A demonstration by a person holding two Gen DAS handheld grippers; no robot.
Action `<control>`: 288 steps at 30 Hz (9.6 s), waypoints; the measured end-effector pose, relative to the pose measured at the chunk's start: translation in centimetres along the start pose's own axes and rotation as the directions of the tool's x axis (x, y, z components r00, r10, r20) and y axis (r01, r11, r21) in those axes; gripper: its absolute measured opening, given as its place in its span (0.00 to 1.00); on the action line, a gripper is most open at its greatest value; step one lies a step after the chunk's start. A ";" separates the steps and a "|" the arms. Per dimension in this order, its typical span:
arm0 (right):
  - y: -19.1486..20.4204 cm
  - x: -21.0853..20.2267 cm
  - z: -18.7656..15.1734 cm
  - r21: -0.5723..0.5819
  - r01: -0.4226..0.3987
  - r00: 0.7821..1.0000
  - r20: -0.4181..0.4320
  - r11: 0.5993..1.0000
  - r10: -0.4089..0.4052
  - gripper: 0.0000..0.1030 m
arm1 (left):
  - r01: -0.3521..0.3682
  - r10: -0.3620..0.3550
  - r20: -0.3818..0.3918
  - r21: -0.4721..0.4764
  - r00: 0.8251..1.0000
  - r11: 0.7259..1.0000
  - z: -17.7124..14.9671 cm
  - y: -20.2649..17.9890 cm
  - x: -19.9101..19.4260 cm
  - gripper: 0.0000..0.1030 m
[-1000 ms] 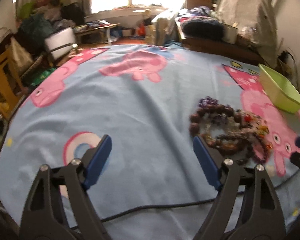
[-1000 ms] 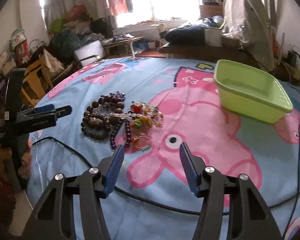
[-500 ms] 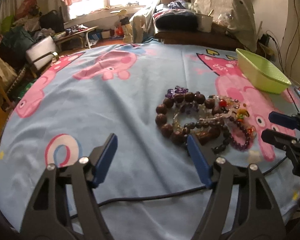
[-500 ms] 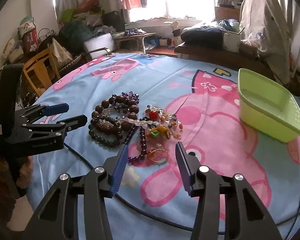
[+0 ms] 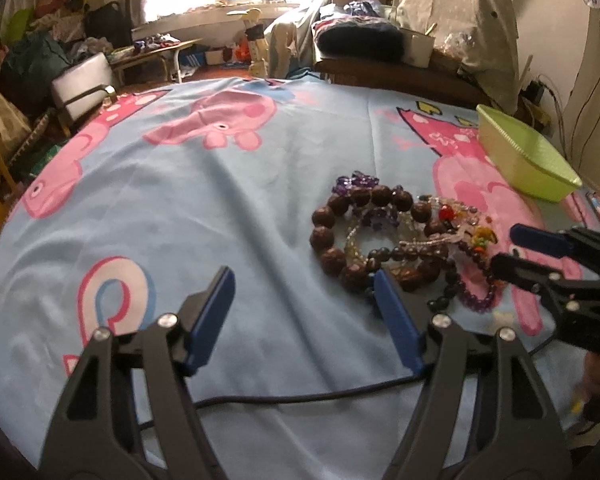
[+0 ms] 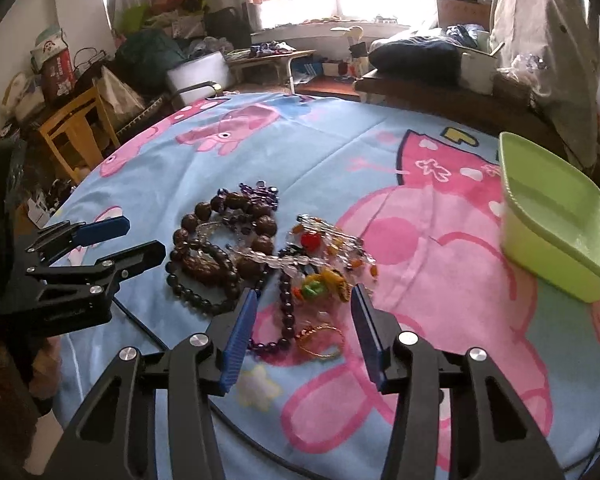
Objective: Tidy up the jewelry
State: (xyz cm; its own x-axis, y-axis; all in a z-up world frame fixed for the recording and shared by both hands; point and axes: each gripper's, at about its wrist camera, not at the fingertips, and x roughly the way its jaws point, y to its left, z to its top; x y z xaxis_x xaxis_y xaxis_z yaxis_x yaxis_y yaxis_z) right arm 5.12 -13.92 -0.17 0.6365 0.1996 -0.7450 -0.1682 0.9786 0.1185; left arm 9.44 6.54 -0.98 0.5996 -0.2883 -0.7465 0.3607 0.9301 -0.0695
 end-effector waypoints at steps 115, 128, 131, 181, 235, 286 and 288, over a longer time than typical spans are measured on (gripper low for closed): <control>-4.6 -12.9 5.7 0.070 -0.097 0.929 0.364 0.993 0.065 0.00 | 0.367 -0.397 0.207 0.169 0.894 0.915 6.0 -8.5 -6.0 0.41; -11.7 -16.2 4.3 0.139 -0.122 0.913 0.405 0.983 0.056 0.00 | 0.504 -0.541 0.049 0.302 0.840 0.809 9.9 -20.3 -0.4 0.14; -14.8 -15.6 4.5 0.186 -0.047 0.914 0.405 0.981 -0.033 0.00 | 0.459 -0.505 0.065 0.331 0.861 0.825 12.1 -22.5 0.6 0.14; -3.6 4.7 5.7 -0.222 -0.017 0.989 -0.148 0.975 -0.017 0.14 | 0.193 -0.195 0.042 0.058 0.980 0.980 2.6 -2.9 0.5 0.30; -25.6 -11.1 7.7 0.321 -0.083 0.968 0.250 0.943 0.000 0.00 | 0.285 -0.315 0.021 0.372 0.949 0.883 17.4 -29.4 5.3 0.04; -0.6 -0.1 -3.2 -0.218 -0.199 0.977 -0.114 0.956 0.177 0.00 | 0.286 -0.282 -0.051 0.208 0.958 0.935 -0.4 -5.3 -1.3 0.40; -1.4 -0.6 -3.8 -0.211 -0.166 0.985 -0.091 0.963 0.150 0.00 | 0.315 -0.308 -0.067 0.224 0.949 0.922 -1.2 -6.3 -1.3 0.40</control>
State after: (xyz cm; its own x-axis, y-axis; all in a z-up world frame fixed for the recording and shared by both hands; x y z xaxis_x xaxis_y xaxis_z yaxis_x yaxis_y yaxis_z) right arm 2.12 -15.64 -2.35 0.5330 0.3386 -0.7754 -0.4262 0.8991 0.0996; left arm 5.57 1.31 -0.37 0.4101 -0.5446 -0.7316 0.6818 0.7158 -0.1507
